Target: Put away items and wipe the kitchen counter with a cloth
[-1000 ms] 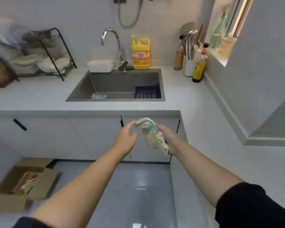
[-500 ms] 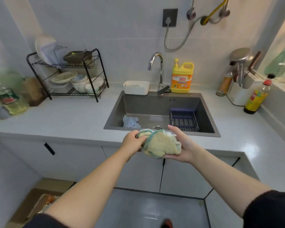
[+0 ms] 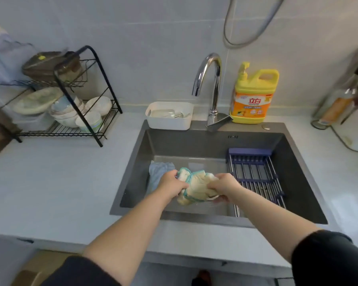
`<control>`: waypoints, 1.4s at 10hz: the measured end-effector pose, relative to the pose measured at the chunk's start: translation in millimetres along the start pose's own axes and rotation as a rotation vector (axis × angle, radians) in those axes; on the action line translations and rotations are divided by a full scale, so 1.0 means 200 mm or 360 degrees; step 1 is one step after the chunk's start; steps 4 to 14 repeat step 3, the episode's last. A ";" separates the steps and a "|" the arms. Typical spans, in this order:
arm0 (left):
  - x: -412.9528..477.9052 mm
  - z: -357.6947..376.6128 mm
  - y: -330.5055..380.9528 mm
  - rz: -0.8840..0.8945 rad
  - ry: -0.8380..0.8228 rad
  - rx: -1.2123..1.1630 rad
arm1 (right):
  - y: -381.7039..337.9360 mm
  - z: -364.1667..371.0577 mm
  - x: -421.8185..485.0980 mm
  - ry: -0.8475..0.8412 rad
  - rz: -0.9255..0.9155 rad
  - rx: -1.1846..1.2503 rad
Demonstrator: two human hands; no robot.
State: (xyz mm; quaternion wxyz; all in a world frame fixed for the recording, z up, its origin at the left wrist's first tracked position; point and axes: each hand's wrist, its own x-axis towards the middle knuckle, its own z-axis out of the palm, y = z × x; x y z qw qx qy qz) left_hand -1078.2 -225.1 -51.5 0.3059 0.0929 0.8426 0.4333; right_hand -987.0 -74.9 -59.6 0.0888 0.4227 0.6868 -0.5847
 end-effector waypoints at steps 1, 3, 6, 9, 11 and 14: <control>0.26 0.06 -0.07 -0.0025 0.0005 0.0120 | -0.02 0.08 0.22 0.0111 0.0016 -0.0397; 0.52 0.08 -0.19 -0.0025 -0.0150 0.0269 | 0.02 0.21 0.51 0.0157 -0.0079 -0.0911; 0.52 0.08 -0.19 -0.0025 -0.0150 0.0269 | 0.02 0.21 0.51 0.0157 -0.0079 -0.0911; 0.52 0.08 -0.19 -0.0025 -0.0150 0.0269 | 0.02 0.21 0.51 0.0157 -0.0079 -0.0911; 0.52 0.08 -0.19 -0.0025 -0.0150 0.0269 | 0.02 0.21 0.51 0.0157 -0.0079 -0.0911; 0.52 0.08 -0.19 -0.0025 -0.0150 0.0269 | 0.02 0.21 0.51 0.0157 -0.0079 -0.0911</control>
